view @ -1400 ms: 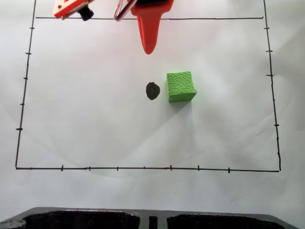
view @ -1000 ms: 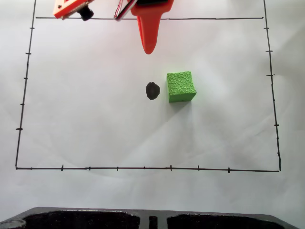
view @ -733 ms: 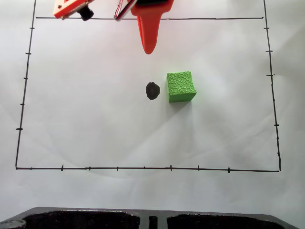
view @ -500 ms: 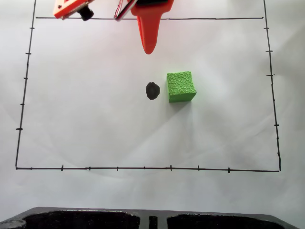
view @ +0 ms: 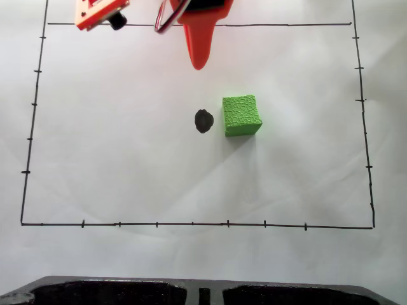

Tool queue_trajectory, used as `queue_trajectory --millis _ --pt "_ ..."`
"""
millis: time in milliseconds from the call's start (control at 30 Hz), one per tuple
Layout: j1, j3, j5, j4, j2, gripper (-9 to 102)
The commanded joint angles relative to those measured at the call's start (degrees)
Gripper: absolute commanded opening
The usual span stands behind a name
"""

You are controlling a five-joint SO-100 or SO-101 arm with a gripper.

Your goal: Grasp the colored block, Place it on the black dot, and then return the arm to the default position.

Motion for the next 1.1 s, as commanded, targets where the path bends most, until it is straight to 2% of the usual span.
queue_trajectory --millis 0,200,500,700,1067 --pt "-0.2 -6.9 1.2 0.5 -6.2 0" --pt "-0.2 -13.4 0.1 1.6 -14.0 0" --pt "-2.6 -32.3 9.0 4.9 -33.6 0" --pt "-6.7 -40.3 12.4 10.8 -41.6 2" --pt "-5.0 -46.9 18.5 14.5 -48.3 17"
